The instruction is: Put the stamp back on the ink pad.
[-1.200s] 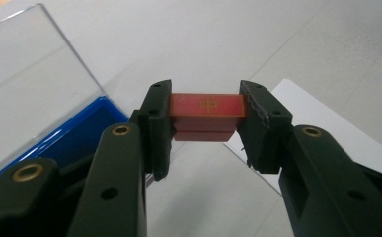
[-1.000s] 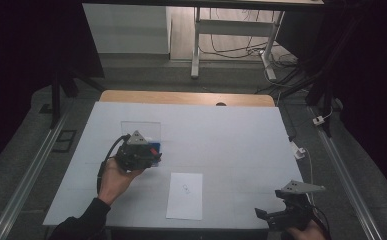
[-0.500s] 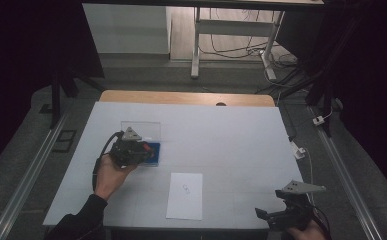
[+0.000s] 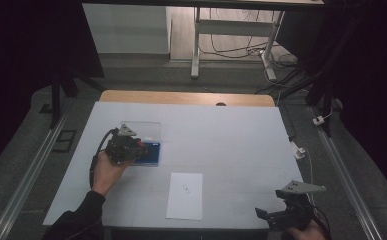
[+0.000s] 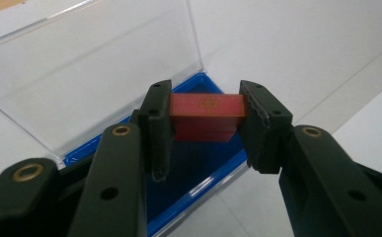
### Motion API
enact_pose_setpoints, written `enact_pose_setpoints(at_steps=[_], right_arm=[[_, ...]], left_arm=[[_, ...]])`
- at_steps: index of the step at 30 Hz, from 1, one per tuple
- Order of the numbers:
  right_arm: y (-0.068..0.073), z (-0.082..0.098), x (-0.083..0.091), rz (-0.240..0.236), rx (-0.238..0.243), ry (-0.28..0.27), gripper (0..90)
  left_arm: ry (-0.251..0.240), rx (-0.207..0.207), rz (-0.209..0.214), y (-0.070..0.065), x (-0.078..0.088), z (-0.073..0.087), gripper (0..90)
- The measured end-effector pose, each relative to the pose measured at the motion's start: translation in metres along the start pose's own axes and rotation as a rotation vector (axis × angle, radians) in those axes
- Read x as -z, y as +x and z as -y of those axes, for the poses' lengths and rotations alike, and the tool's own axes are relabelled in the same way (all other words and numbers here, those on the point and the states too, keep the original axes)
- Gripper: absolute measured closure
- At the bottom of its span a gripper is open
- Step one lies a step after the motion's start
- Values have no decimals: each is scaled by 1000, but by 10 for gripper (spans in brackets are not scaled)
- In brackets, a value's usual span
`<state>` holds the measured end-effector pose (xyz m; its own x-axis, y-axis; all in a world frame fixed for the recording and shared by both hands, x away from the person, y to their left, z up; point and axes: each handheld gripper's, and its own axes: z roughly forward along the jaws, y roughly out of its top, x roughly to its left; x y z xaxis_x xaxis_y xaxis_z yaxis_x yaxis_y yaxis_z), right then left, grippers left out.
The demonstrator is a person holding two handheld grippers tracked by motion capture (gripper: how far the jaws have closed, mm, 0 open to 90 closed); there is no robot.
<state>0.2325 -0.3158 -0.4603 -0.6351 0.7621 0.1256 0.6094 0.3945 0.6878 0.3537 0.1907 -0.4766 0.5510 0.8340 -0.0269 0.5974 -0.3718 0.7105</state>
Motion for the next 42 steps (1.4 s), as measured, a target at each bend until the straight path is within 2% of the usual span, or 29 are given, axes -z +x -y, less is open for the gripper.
enact_pose_setpoints(at_steps=[11,25,29,42], right_arm=[[1,0,0,-1,-2,3,0],[1,0,0,-3,0,3,0],[1,0,0,-3,0,3,0],[1,0,0,-4,0,3,0]], left_arm=[[22,28,-23,10,-10,4,584],[67,33,-39,14,-22,8,583],[89,22,-50,13,-26,9,581],[87,38,-49,14,-27,9,553]])
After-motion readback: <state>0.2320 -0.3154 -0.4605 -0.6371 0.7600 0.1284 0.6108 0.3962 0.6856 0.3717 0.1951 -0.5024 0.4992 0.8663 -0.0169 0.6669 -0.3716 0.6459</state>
